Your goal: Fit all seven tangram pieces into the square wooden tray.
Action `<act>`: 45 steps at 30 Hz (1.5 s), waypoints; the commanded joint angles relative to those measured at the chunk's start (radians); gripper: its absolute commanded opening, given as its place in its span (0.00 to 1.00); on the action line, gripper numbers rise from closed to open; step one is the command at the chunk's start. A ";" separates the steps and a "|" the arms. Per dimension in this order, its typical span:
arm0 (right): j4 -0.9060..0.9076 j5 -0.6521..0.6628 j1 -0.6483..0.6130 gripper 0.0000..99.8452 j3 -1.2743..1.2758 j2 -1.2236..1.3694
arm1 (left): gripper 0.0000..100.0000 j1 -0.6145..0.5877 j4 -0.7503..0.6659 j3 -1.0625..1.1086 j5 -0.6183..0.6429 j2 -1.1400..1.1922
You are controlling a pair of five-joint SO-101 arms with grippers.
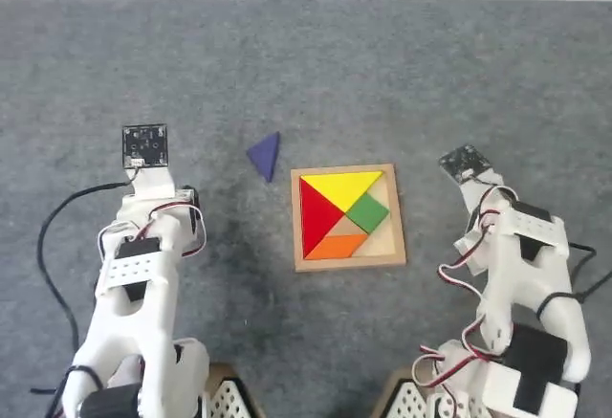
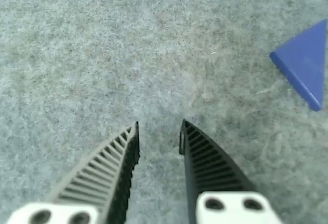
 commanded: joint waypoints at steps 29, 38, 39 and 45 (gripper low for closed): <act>0.386 -0.698 -0.429 0.01 -0.781 0.213 | 0.12 0.006 -0.026 -0.013 -0.011 0.002; 0.361 -0.835 -0.478 0.01 -0.957 0.519 | 0.12 0.006 -0.023 -0.013 -0.012 0.002; 0.361 -0.835 -0.476 0.01 -0.962 0.535 | 0.12 0.005 -0.021 -0.013 -0.012 0.002; 0.346 -0.838 -0.498 0.01 -0.965 0.573 | 0.12 0.005 -0.021 -0.013 -0.012 0.002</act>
